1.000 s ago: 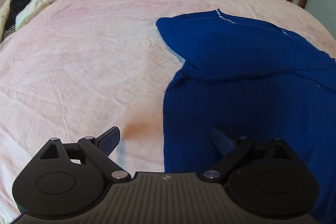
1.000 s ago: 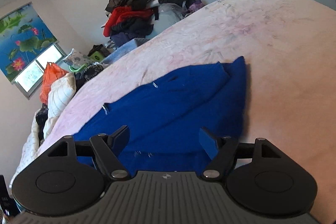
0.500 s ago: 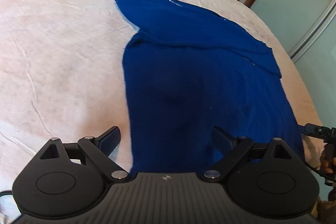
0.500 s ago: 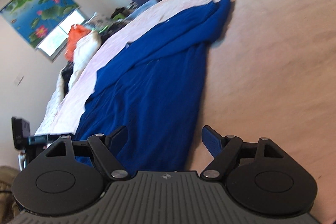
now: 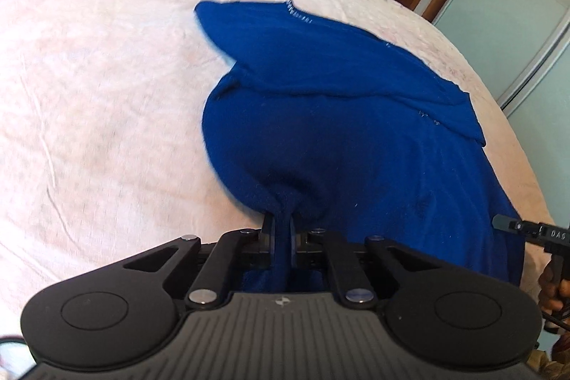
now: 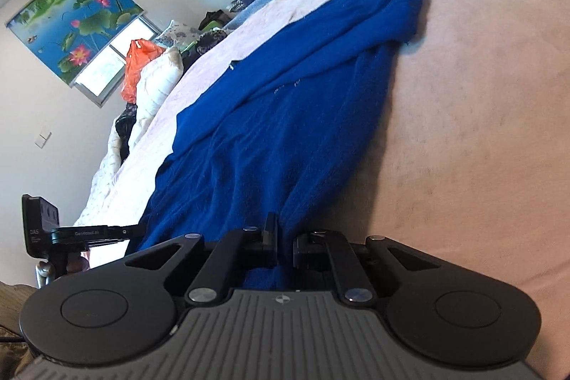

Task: Fold small clothes
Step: 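Grasp the sweater hem with the left tool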

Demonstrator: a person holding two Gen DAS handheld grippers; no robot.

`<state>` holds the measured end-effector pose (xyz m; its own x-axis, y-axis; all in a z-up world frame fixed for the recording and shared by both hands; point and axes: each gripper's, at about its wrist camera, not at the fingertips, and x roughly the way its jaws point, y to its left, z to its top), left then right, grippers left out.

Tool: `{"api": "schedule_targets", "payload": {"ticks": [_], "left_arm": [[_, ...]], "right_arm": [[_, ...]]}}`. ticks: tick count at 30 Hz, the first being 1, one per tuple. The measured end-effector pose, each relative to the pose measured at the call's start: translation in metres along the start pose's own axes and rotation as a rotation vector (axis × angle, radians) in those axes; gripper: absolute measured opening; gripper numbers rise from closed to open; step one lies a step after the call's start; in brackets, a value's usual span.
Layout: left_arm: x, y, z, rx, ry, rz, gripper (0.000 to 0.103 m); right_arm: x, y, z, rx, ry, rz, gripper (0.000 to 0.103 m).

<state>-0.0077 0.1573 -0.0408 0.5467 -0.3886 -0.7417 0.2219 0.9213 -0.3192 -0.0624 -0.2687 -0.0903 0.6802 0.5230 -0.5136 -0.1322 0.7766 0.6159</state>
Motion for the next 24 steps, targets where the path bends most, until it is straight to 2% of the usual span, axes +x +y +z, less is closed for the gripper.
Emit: {"api": "schedule_targets", "payload": {"ticks": [6, 9, 13, 15, 16, 17, 18, 19, 22, 24], "left_arm": [[-0.012, -0.013, 0.032, 0.046, -0.12, 0.006, 0.007], [0.002, -0.019, 0.048, 0.072, -0.136, 0.064, 0.007], [0.031, -0.027, 0.059, 0.088, -0.119, 0.145, 0.007], [0.039, -0.03, 0.058, 0.092, -0.095, 0.157, 0.007], [0.039, -0.03, 0.056, 0.097, -0.092, 0.154, 0.008], [0.038, -0.029, 0.053, 0.103, -0.09, 0.158, 0.009], [0.037, -0.028, 0.05, 0.104, -0.09, 0.161, 0.009], [0.035, -0.025, 0.047, 0.104, -0.084, 0.158, 0.009], [0.027, -0.013, 0.037, 0.079, -0.06, 0.132, 0.012], [0.022, -0.004, 0.03, 0.053, -0.047, 0.12, 0.015]], "right_arm": [[-0.01, 0.009, 0.032, -0.06, -0.093, -0.035, 0.009], [-0.006, 0.012, 0.056, -0.105, -0.136, -0.079, 0.008], [0.014, 0.007, 0.081, -0.139, -0.155, -0.144, 0.009], [0.02, -0.004, 0.085, -0.056, -0.144, -0.149, 0.018], [0.019, -0.013, 0.085, -0.013, -0.141, -0.155, 0.034], [0.018, -0.017, 0.082, 0.009, -0.135, -0.155, 0.045], [0.014, -0.02, 0.077, 0.019, -0.132, -0.158, 0.065], [0.01, -0.021, 0.069, 0.014, -0.126, -0.156, 0.072], [0.0, -0.023, 0.042, 0.015, -0.07, -0.113, 0.073], [-0.007, -0.022, 0.025, 0.017, -0.058, -0.05, 0.073]]}}
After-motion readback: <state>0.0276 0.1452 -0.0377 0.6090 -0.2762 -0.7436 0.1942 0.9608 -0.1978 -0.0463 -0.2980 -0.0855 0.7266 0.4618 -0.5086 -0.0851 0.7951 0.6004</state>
